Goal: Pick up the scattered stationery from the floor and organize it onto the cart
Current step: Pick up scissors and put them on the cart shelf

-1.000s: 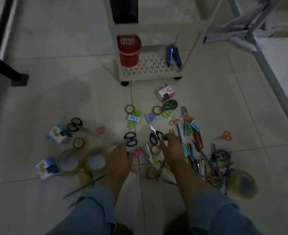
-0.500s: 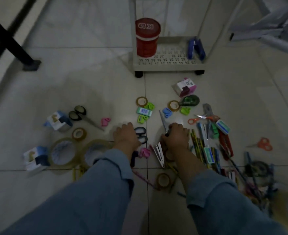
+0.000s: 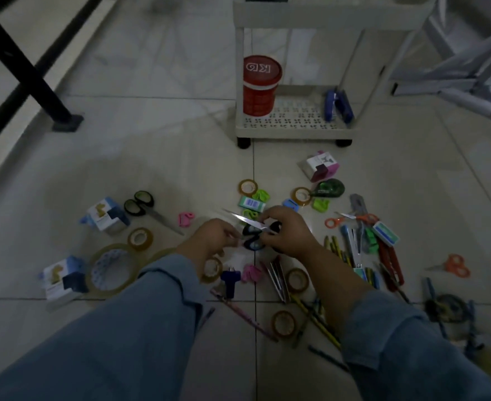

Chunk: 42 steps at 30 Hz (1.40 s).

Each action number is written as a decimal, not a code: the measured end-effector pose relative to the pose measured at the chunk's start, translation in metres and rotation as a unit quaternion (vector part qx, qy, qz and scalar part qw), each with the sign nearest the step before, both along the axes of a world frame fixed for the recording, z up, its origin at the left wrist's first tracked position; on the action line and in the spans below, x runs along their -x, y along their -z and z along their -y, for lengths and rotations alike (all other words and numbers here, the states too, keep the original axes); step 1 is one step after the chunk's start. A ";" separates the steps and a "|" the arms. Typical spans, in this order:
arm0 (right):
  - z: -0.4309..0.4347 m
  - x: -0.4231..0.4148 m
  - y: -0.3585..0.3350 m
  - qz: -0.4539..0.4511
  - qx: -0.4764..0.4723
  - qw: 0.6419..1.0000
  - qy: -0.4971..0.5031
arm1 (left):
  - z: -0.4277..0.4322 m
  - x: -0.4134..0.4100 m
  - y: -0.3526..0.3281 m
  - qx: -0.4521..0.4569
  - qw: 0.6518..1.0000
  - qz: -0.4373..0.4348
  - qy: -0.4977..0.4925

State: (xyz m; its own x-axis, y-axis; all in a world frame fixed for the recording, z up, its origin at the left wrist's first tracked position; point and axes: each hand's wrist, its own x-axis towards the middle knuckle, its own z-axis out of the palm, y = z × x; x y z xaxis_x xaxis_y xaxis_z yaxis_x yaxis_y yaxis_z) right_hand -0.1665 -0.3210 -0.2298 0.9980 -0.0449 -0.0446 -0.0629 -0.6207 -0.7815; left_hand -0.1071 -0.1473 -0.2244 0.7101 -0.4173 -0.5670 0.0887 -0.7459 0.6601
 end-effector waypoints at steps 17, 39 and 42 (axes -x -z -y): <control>-0.026 -0.030 0.018 -0.094 0.110 0.981 -0.128 | -0.040 -0.027 -0.027 0.276 0.848 -0.370 -0.261; -0.029 -0.031 0.021 -0.091 -0.106 0.977 0.161 | -0.087 -0.068 0.009 -0.403 0.834 0.236 0.292; -0.027 -0.030 0.015 -0.084 -0.134 0.971 0.181 | -0.079 -0.068 0.003 -0.325 0.866 0.321 0.204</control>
State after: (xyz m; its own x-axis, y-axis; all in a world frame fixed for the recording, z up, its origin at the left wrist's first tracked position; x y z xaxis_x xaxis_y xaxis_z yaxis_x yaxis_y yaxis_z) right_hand -0.1370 -0.2942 -0.2452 0.8967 -0.3553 -0.2641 -0.3797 -0.3106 -0.8714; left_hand -0.0394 -0.0684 -0.2279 0.8348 -0.4483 -0.3197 -0.4991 -0.8613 -0.0953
